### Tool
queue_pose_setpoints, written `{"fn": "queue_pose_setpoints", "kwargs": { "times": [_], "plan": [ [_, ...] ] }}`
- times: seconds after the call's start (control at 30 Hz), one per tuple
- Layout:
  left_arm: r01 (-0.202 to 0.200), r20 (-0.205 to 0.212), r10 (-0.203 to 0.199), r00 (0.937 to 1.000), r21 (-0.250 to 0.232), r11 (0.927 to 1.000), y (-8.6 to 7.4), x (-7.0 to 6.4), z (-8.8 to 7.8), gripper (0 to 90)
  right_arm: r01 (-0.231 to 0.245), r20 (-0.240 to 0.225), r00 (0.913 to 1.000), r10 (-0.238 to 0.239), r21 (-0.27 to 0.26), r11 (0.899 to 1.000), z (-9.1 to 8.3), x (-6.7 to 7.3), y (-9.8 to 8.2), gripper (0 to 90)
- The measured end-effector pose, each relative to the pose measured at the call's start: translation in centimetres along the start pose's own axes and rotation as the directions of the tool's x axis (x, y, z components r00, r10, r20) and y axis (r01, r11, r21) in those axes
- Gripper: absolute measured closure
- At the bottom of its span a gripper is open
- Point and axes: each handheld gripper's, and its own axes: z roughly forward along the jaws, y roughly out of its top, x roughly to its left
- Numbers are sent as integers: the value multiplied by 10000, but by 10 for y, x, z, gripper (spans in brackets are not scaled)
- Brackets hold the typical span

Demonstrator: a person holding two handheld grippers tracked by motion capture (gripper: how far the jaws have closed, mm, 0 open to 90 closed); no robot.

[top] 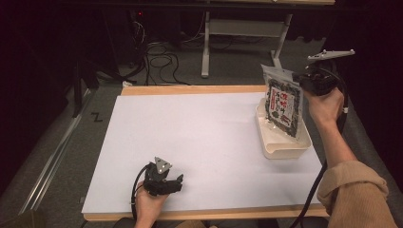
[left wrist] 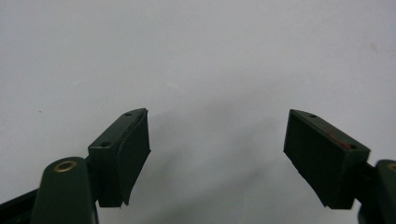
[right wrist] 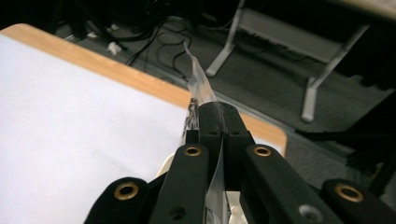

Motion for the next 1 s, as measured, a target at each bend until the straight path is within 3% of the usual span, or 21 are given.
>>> {"fn": "queue_pose_setpoints", "kwargs": {
  "times": [0.17,0.3,0.43,0.5,0.6,0.67,0.8,1.0],
  "plan": [
    [-166,77,165,9998,51,9998,1,-3,2,232,-212,328,9992,223,-351,9992,-1,-7,1,900],
    [-67,62,67,10000,-19,10000,0,-2,0,232,253,329,9991,-254,16,9997,8,-6,-9,900],
    [-106,19,106,9999,31,9999,1,-3,1,232,64,-345,9994,-68,-129,9999,5,-9,-12,900],
    [-155,19,155,9999,53,9999,0,-4,1,232,232,-679,9974,-229,24,9997,2,-8,-11,900],
    [-122,6,122,9999,94,9999,0,-3,2,232,123,-1285,9916,-125,-27,9999,-3,-8,-13,898],
    [-98,-2,98,10000,116,9999,0,-2,2,232,33,-1441,9896,-25,50,10000,-4,-6,-13,898],
    [-110,-21,110,9999,118,9999,0,-2,2,232,231,-951,9952,-220,109,9997,-4,-4,-7,900],
    [21,28,-21,10000,24,10000,-1,-1,1,232,-431,-115,9990,434,210,9989,11,-19,-6,900]
  ]
}}
